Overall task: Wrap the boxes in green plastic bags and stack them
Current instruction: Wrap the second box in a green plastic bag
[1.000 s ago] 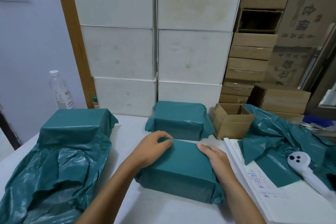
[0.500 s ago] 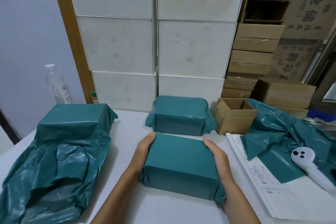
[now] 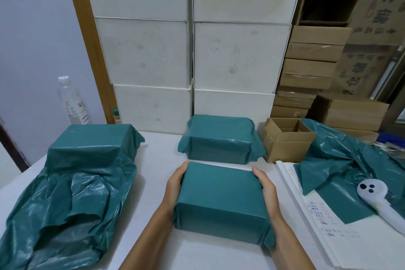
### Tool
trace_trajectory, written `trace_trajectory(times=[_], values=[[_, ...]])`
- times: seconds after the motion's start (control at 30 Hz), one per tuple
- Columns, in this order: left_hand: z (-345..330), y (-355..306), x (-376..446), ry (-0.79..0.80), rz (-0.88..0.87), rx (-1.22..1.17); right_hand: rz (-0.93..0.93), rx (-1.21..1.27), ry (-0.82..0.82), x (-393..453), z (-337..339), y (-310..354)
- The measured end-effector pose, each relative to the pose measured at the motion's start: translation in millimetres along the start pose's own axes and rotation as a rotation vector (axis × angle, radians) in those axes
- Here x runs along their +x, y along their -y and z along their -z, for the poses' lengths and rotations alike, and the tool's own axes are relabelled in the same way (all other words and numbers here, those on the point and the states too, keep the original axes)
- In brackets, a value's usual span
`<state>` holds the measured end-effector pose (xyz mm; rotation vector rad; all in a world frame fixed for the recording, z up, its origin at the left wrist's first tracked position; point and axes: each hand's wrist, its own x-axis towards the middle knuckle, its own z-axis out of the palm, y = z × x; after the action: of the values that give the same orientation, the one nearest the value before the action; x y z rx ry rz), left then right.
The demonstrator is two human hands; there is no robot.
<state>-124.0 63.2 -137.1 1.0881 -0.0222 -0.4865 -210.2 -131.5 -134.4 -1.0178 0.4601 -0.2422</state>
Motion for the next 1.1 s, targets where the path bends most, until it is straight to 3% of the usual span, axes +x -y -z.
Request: trace_trajectory(times=[0.23,0.53,0.7,0.87,1.0,1.1], values=[[-22.4,-33.5,9.0,0.017,-0.027,-0.058,0.126,-0.057,0.04,29.1,-20.5,47.0],[-87.9,-129.2,115.8,-0.003,-0.186,0.094,0.254,-0.066,-0.011,120.9,-63.8,140.7],[-70.7,-114.1,218.0,-0.04,-0.285,0.242,0.25,-0.214,-0.147,174.2,-52.9,142.1],[-68.7,-105.5,208.1,-0.162,-0.314,0.28,0.272,-0.278,-0.291,185.8,-54.3,136.4],[-64.4,-108.2,206.2,-0.37,-0.495,0.482,0.502,-0.386,-0.527,193.9,-49.7,130.6],[-67.0,-111.0,203.9,-0.285,-0.506,0.402,0.636,-0.503,-0.578,202.5,-51.1,132.5]])
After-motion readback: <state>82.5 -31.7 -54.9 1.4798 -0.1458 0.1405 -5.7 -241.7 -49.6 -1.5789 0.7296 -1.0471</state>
